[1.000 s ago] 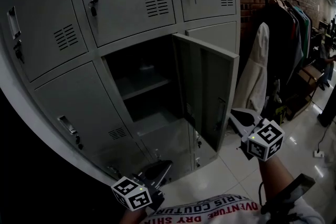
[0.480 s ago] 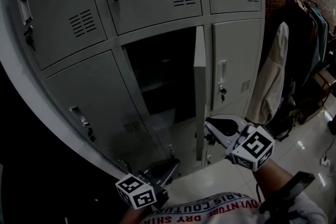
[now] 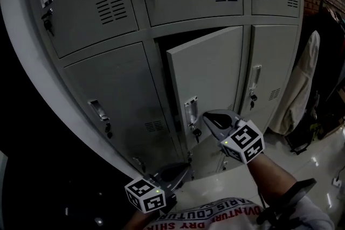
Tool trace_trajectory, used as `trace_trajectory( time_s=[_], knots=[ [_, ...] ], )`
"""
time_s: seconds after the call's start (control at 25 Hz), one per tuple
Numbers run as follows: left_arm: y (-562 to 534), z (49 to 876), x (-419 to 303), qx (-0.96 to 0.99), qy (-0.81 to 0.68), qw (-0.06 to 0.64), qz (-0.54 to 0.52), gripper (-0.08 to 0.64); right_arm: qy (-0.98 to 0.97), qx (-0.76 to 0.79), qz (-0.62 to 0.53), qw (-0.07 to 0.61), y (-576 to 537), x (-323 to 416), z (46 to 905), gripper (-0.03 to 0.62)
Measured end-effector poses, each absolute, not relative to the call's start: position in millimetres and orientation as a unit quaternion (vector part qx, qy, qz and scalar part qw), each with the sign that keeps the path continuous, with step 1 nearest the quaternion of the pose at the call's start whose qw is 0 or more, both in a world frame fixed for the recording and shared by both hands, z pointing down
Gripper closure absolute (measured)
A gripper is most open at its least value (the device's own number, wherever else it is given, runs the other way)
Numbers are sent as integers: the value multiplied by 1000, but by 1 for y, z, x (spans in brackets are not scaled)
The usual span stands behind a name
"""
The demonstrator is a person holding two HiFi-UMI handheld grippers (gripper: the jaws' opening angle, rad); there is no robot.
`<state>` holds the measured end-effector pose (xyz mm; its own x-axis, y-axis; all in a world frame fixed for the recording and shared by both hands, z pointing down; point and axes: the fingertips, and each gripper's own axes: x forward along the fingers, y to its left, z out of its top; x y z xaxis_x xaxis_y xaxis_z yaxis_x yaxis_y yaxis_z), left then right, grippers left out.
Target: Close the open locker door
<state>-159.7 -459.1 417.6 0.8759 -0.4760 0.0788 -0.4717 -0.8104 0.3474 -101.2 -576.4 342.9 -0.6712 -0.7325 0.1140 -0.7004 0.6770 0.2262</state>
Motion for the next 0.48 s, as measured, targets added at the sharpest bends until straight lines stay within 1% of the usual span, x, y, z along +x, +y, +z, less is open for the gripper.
trace_trajectory(
  time_s=[0.48],
  knots=[
    [-465, 424, -171, 947, -269, 175, 8, 555, -895, 434, -44, 92, -649, -113, 357, 598]
  ],
)
